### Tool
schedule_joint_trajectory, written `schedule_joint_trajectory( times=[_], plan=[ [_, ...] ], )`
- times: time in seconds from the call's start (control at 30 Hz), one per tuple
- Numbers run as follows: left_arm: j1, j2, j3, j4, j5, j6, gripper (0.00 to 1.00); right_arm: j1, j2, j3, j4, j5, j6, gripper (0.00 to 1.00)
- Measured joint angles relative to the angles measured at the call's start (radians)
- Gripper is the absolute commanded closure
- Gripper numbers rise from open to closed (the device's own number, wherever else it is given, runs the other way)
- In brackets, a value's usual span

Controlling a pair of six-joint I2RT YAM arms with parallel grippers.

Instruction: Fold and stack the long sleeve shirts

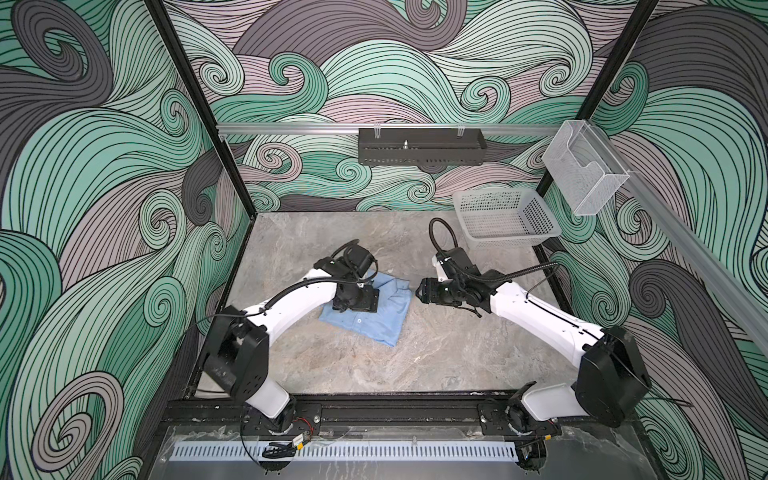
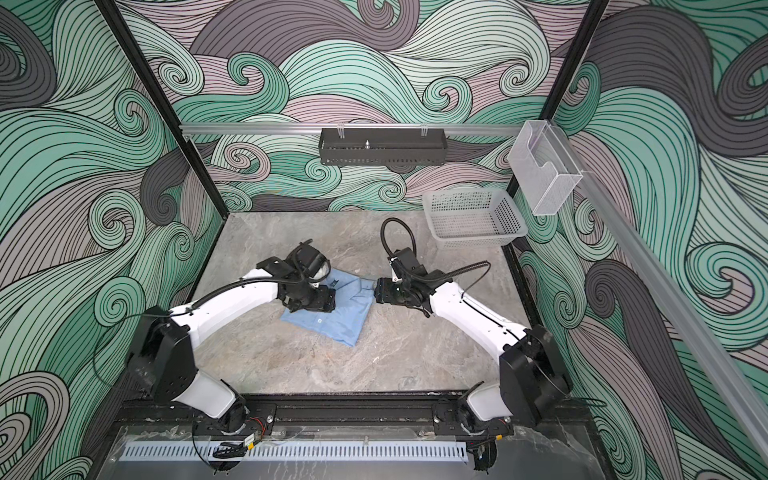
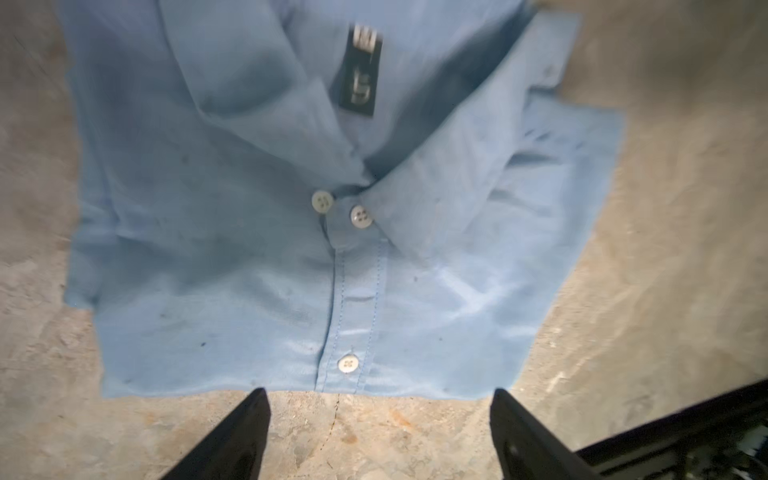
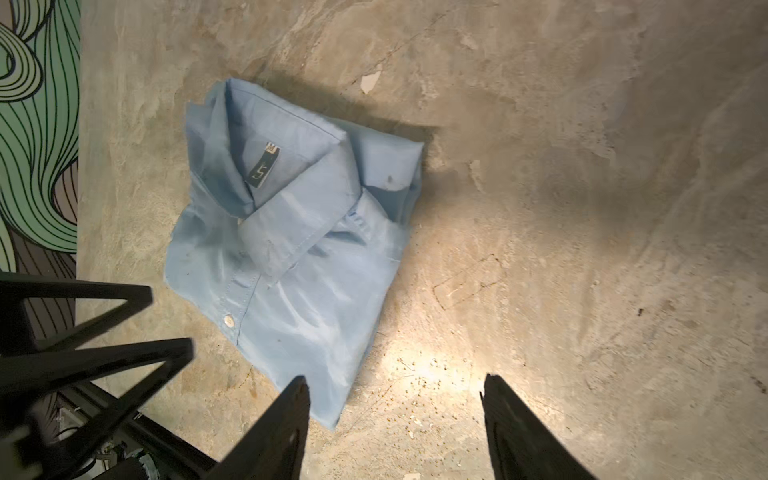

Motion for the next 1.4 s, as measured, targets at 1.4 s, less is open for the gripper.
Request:
schedule_joint_trajectory(
  times=[1.4],
  plan=[
    [0.661, 1.027, 1.351, -0.317, -0.202, 0.492, 0.19, -0.139, -0.085, -0.124, -0.007, -0.097, -0.039, 0.35]
  ],
)
